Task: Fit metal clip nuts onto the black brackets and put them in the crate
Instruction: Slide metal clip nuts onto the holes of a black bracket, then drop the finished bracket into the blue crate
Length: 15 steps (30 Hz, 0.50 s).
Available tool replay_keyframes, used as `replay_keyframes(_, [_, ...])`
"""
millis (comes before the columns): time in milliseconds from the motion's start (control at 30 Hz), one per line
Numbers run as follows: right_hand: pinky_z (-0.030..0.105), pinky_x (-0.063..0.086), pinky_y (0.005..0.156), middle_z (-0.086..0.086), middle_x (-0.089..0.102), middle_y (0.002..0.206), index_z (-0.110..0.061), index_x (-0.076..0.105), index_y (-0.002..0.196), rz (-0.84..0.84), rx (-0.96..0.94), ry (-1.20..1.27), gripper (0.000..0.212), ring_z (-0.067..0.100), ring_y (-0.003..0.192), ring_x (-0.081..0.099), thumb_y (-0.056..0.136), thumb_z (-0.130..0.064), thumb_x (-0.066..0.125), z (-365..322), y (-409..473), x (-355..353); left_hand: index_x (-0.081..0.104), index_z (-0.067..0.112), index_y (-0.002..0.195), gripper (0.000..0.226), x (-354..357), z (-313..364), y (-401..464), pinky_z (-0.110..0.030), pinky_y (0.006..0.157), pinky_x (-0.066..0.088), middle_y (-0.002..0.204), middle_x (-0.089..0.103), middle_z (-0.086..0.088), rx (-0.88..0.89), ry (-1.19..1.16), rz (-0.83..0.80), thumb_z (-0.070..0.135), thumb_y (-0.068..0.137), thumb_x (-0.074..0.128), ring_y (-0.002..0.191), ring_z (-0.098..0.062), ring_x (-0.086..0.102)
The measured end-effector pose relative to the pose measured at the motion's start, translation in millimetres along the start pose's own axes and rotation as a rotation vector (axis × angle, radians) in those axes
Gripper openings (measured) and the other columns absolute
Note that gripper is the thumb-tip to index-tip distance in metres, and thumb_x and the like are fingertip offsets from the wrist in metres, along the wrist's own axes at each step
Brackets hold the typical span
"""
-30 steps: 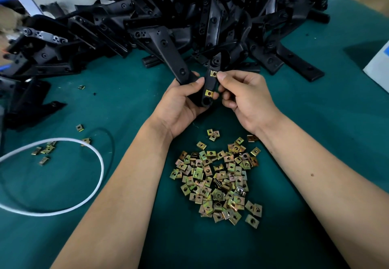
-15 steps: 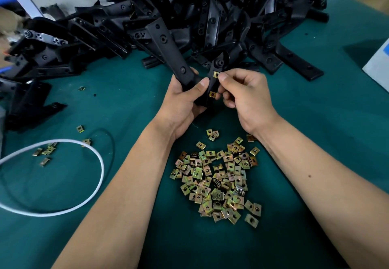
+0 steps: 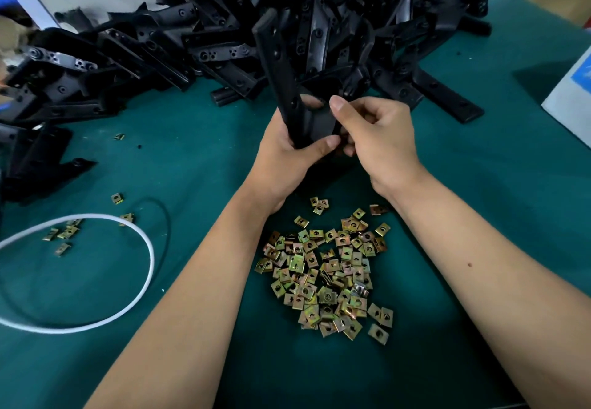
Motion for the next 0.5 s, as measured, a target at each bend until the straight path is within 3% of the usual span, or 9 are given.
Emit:
replay_keyframes(100, [0.026, 0.043, 0.043, -0.003, 0.055, 0.054, -0.005, 0.068, 0.071, -0.025, 0.006, 0.003, 0.036, 0.012, 0.046, 0.05, 0.095, -0.031, 0.074, 2, 0, 4, 0.054, -0.001, 0.126, 0.043, 0, -5, -1, -0.063, 0.101, 0.05, 0.117, 0.067, -0.028, -0.051, -0.005, -0.006, -0.002, 0.087, 0.074, 0.113, -0.044, 0.065])
replay_keyframes(233, [0.031, 0.045, 0.045, 0.0, 0.055, 0.052, 0.005, 0.067, 0.075, 0.022, 0.012, -0.057, 0.046, 0.014, 0.043, 0.05, 0.094, -0.036, 0.074, 2, -5, 1, 0.057, 0.0, 0.123, 0.037, 0, 3, -3, -0.06, 0.098, 0.054, 0.117, 0.067, -0.027, -0.08, 0.032, -0.005, -0.006, 0.089, 0.071, 0.113, -0.041, 0.065])
replay_keyframes(333, [0.036, 0.045, 0.049, -0.007, 0.053, 0.049, -0.01, 0.065, 0.062, 0.101, -0.01, -0.1, 0.046, 0.013, 0.047, 0.051, 0.091, -0.045, 0.073, -11, -13, -16, 0.058, -0.002, 0.121, 0.034, 14, 19, -5, -0.054, 0.092, 0.059, 0.115, 0.067, -0.028, -0.074, 0.043, -0.013, -0.008, 0.09, 0.069, 0.106, -0.036, 0.069])
replay_keyframes(400, [0.032, 0.039, 0.053, -0.015, 0.05, 0.048, -0.021, 0.059, 0.054, 0.152, -0.022, -0.095, 0.046, 0.006, 0.05, 0.047, 0.088, -0.048, 0.073, -26, -19, -38, 0.057, -0.001, 0.119, 0.031, 35, 33, -5, -0.04, 0.079, 0.062, 0.106, 0.067, -0.023, -0.053, 0.025, -0.05, -0.009, 0.091, 0.067, 0.093, -0.025, 0.07])
replay_keyframes(500, [0.033, 0.043, 0.061, -0.007, 0.059, 0.064, -0.004, 0.065, 0.07, 0.191, -0.011, 0.02, 0.044, 0.01, 0.063, 0.054, 0.09, -0.041, 0.075, -48, -26, -84, 0.059, 0.002, 0.119, 0.031, 90, 62, -6, -0.032, 0.072, 0.061, 0.102, 0.072, -0.012, 0.002, 0.005, -0.143, -0.008, 0.091, 0.068, 0.087, -0.017, 0.073])
Point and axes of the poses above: each hand's wrist, its own y-axis towards the middle knuckle, its own x-axis out of the palm, z = x × y, the point moved 10 cm from there along y, towards the middle knuckle
